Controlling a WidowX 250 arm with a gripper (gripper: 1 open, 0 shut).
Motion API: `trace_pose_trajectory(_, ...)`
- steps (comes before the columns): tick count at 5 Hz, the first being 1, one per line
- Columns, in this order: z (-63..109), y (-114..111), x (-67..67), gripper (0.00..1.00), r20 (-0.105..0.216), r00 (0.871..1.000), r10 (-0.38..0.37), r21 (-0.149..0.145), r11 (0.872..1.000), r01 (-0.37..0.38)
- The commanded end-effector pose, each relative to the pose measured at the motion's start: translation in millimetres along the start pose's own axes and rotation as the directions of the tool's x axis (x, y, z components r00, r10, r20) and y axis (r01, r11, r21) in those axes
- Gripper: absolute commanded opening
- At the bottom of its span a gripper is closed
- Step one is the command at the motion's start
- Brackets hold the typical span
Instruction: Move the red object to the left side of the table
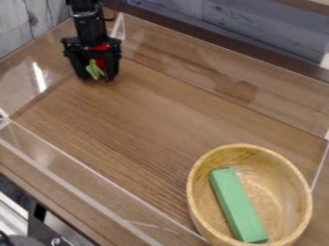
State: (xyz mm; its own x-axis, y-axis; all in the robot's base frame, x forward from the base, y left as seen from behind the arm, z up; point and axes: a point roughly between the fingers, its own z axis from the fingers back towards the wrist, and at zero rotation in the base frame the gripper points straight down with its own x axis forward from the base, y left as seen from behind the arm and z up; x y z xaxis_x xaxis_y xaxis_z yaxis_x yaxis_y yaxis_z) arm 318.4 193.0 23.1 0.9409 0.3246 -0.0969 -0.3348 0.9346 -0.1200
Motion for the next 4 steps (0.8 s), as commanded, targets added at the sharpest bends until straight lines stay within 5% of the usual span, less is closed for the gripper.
trace_pose_trajectory(1,24.2,10,10.4,1.0,0.036,0.999,-0.04,-0.001,0.999,0.04)
trace_pose_trajectory(4,23.6,20,16.6,1.0,-0.013,0.997,-0.075,-0.067,0.995,0.074)
